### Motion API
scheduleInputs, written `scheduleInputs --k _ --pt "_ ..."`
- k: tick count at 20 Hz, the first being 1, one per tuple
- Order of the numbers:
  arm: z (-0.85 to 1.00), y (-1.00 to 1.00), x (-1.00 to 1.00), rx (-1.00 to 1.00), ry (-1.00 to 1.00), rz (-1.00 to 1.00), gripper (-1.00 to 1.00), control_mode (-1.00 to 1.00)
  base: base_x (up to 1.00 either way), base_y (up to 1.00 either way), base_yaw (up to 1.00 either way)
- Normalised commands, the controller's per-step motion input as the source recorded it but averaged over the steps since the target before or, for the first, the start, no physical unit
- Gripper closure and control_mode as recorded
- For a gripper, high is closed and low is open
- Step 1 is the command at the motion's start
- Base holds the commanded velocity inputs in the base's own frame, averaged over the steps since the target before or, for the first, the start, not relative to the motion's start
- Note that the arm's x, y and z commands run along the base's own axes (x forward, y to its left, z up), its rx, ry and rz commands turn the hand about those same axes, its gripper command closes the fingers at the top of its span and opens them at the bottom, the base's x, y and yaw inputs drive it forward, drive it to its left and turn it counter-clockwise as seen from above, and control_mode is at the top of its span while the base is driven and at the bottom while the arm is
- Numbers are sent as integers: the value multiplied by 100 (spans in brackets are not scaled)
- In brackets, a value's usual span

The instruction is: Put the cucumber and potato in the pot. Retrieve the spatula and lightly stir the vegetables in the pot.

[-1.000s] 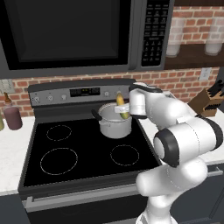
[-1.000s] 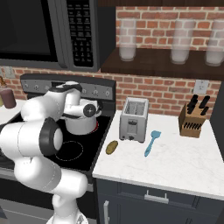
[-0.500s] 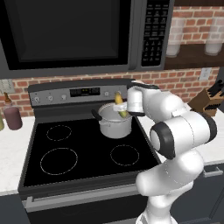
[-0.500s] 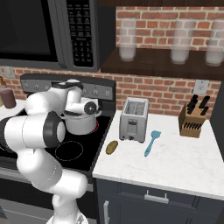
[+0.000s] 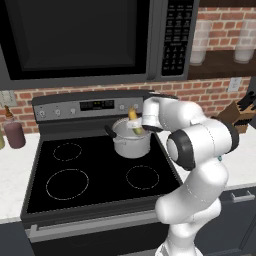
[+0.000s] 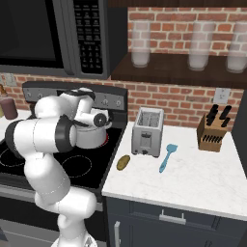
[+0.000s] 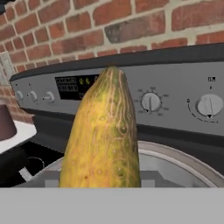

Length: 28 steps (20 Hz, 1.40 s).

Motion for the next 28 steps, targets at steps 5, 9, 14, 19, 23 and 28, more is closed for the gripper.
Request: scheduleInputs --k 5,9,14,19,23,28 --pt "-39 0 6 -1 0 0 100 -100 0 0 0" --pt "-20 0 18 -1 0 0 100 -100 0 0 0" --pt "-23 4 11 -3 0 0 100 -100 0 0 0" --pt "-15 26 -2 -7 -2 0 -100 -100 0 0 0" --pt "-6 12 -4 -2 -4 0 -100 -100 0 0 0" --pt "-11 1 0 -1 -1 0 -100 -100 0 0 0"
